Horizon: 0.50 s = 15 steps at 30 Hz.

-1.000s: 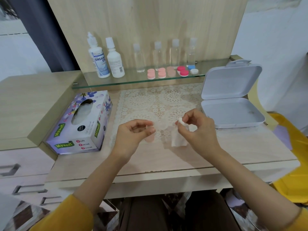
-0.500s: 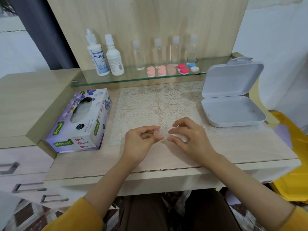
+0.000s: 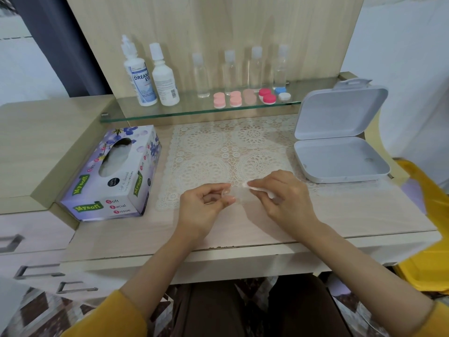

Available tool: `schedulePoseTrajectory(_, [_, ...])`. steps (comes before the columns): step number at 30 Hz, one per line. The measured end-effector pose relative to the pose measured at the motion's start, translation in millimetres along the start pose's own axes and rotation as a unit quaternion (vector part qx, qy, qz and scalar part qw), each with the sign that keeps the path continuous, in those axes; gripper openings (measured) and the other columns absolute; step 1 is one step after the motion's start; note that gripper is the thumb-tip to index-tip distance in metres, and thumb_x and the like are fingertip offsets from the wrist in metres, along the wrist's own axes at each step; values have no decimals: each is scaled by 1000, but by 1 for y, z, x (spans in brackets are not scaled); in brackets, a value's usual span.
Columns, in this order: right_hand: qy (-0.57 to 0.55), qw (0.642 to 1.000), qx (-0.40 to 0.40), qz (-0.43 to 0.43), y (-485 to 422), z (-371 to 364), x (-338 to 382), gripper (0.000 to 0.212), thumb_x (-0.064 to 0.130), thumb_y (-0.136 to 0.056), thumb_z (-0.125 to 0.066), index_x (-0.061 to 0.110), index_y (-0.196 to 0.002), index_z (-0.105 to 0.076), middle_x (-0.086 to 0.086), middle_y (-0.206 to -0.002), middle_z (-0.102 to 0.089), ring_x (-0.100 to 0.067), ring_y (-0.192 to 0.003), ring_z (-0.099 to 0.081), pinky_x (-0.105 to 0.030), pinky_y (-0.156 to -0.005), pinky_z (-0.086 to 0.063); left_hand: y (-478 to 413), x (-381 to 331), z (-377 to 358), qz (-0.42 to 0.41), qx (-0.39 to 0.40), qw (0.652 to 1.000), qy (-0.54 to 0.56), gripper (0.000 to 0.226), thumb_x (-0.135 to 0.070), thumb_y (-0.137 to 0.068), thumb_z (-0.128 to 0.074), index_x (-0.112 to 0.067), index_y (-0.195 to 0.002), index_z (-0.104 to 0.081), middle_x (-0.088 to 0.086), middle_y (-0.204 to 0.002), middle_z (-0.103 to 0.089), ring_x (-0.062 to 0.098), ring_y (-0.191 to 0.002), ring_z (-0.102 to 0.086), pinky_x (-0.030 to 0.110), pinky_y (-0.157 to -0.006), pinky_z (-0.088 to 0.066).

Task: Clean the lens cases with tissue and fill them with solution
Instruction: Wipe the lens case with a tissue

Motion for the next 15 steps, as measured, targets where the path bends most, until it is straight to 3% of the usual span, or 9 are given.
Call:
schedulePoseTrajectory(6, [10, 1000, 17, 2, 5, -7, -2, 20, 25, -78, -59, 10, -73, -70, -3, -71, -60, -13, -70, -49, -29, -63, -40, 4, 3, 0, -6, -8, 1000, 1, 31, 0, -69, -75, -26, -82, -68, -6, -80, -69, 0, -67, -63, 17, -78, -53])
schedulePoseTrajectory(15, [41, 997, 52, 38, 10, -11, -6, 22, 28, -76, -58, 12, -81, -73, -6, -75, -61, -13, -71, -44, -24, -67, -35, 2, 6, 1, -6, -1, 1000, 1, 31, 2, -69, -75, -25, -83, -68, -5, -79, -70, 6, -71, -64, 24, -81, -54])
Point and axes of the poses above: each hand's wrist, its own y-axis away from the middle knuckle, its own z-axis out of the back of the hand, x = y × z, the point moved 2 cm from there along -y, towards the middle knuckle
